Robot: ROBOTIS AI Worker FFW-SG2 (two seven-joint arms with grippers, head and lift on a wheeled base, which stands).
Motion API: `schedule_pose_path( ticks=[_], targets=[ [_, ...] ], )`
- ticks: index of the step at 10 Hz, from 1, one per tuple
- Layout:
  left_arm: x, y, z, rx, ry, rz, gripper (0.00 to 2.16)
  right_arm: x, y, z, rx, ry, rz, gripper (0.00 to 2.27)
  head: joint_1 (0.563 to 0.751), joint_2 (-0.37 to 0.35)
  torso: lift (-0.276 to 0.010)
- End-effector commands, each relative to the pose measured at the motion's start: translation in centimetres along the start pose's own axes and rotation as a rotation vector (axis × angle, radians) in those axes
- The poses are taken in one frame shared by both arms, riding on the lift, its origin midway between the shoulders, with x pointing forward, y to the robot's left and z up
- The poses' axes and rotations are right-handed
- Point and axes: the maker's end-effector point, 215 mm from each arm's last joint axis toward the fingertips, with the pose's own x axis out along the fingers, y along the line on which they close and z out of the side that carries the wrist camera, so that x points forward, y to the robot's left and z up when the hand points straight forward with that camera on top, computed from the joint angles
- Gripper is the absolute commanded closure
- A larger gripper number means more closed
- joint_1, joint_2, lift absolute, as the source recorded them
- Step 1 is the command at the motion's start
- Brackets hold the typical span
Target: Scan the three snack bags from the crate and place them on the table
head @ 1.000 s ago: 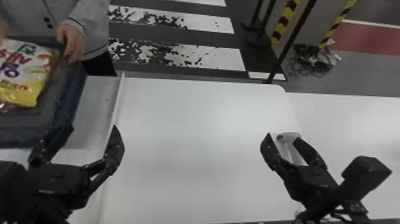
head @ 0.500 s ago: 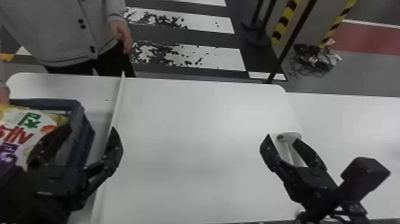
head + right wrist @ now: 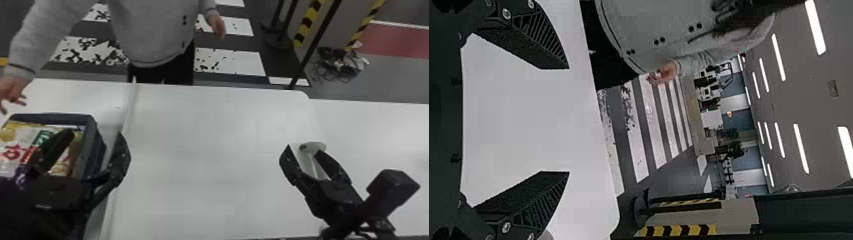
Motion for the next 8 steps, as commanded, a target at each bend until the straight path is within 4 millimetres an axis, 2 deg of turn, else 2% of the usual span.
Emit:
schedule_pose_path(
  ticks=[1,3,4,6,8],
  targets=[
    [-0.4,1.1,1.1,0.009,-0.016,0.023,0.07,0.1,0.1,0.0,0.001,-0.001,0.002,0.14,0.695,-0.143,-0.062],
    [-1.5,2.4,2.2,0.014,-0.016,0.073,0.07,0.3,0.1,-0.2,0.004,0.002,0.003,0.14,0.695,-0.123,-0.062],
    [-2.1,3.9,1.7,0.02,0.005,0.137,0.07,0.5,0.0,-0.5,0.01,0.003,0.005,0.14,0.695,-0.108,-0.062],
    [-4.1,8.7,1.3,0.034,0.03,0.293,0.08,1.2,0.2,-1.3,0.024,0.011,0.013,0.14,0.695,-0.056,-0.062],
    [-6.8,13.4,1.0,-0.029,0.055,0.406,0.08,2.4,1.0,-2.9,0.041,0.03,0.035,0.14,0.695,0.04,-0.062]
  ],
)
